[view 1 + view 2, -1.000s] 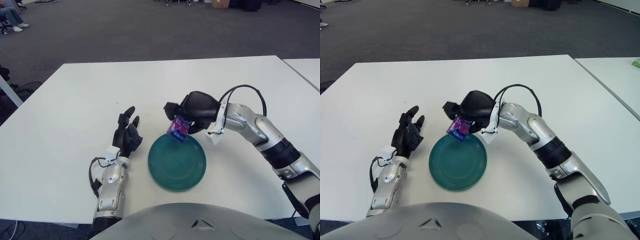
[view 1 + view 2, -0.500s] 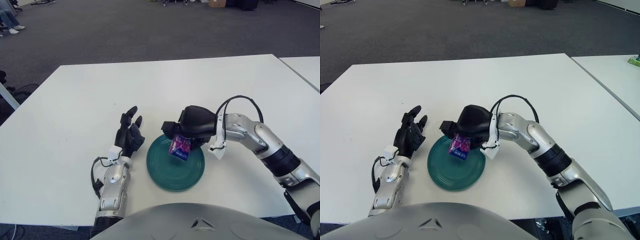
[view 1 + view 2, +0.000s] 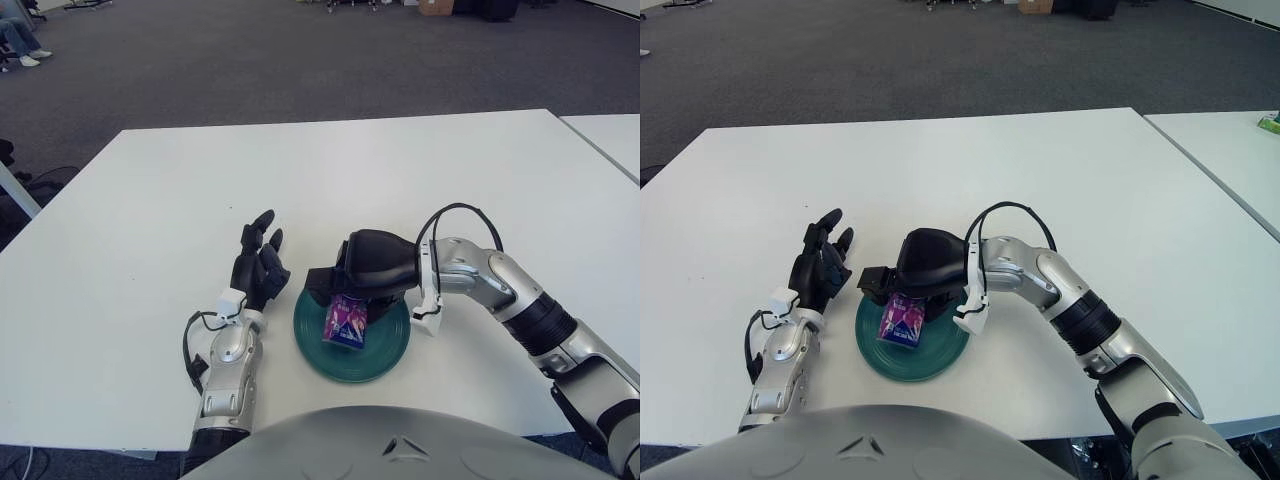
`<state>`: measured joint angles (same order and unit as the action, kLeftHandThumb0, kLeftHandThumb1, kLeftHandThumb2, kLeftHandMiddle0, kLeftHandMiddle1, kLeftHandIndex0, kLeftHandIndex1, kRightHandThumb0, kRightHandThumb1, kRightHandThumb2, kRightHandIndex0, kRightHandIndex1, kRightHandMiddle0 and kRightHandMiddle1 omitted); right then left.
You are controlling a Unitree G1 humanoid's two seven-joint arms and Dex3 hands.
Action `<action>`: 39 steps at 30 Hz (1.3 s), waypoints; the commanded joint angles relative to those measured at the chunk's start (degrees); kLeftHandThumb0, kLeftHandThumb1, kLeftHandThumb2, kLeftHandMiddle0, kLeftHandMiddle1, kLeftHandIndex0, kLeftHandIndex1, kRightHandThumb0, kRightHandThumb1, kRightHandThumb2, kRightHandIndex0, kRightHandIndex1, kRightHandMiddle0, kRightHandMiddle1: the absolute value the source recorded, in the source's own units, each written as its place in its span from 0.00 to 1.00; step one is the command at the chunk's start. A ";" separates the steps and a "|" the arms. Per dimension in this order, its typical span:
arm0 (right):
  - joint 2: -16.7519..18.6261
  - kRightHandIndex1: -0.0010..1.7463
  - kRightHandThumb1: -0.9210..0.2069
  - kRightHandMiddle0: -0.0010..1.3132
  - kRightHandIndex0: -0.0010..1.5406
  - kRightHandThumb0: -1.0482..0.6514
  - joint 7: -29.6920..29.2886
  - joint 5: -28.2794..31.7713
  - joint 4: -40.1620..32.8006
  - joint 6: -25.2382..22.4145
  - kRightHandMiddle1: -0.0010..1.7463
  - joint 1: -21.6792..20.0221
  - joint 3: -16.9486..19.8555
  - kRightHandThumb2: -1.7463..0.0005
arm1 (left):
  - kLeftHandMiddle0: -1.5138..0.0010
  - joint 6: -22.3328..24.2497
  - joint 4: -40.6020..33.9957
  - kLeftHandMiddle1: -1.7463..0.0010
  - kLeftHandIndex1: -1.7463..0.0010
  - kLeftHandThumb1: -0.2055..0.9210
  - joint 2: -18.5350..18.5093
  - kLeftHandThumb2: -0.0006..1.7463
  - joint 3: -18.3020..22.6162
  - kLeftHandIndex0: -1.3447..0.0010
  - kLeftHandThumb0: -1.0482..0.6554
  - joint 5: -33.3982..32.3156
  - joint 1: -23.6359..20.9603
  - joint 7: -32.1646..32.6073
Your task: Put the gum into the plate.
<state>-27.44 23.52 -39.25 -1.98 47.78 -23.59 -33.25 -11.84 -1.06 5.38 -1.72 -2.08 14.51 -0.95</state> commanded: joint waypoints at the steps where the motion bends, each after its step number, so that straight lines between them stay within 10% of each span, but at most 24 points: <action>1: 0.78 1.00 0.27 0.30 0.68 0.38 -1.97 -2.72 0.97 -0.17 1.00 0.00 0.51 0.47 | 0.73 -0.18 -0.17 0.99 0.62 1.00 0.17 0.60 0.22 1.00 0.06 -0.09 -0.96 0.69; 7: 0.58 1.00 0.04 0.19 0.41 0.40 -4.14 -6.58 0.43 -0.38 0.99 0.86 0.70 0.68 | 0.73 -0.04 -0.20 0.99 0.62 1.00 0.56 0.60 0.32 1.00 0.06 -0.26 -0.99 0.82; 11: 0.26 0.97 0.01 0.09 0.21 0.23 -5.22 -8.80 -0.62 -0.59 0.85 1.36 0.99 0.64 | 0.75 -0.05 -0.22 1.00 0.64 1.00 0.71 0.60 0.36 1.00 0.07 -0.33 -1.03 0.86; 19: 1.02 0.24 0.00 0.01 0.21 0.16 -10.45 -10.81 -3.80 -2.31 0.52 4.37 4.49 0.57 | 0.77 1.37 -0.36 1.00 0.64 1.00 0.49 0.61 0.97 1.00 0.07 -3.94 -1.48 -1.61; 23: 1.18 0.06 0.00 0.00 0.17 0.16 -15.18 -11.23 -2.51 -1.94 0.34 5.97 5.92 0.53 | 0.75 2.74 -0.01 0.99 0.61 1.00 1.37 0.63 1.86 1.00 0.08 -8.95 -1.98 -3.79; 39: 4.19 0.00 0.00 0.00 0.05 0.06 -29.11 -9.29 4.28 -0.35 0.12 10.82 7.30 0.43 | 0.80 1.98 -1.58 1.00 0.71 1.00 1.94 0.63 0.92 1.00 0.08 -15.27 -0.36 -6.19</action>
<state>-24.23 -3.21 -49.58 1.08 46.95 -12.83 -26.58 -8.91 -1.75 6.56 -0.59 -17.85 13.90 -6.81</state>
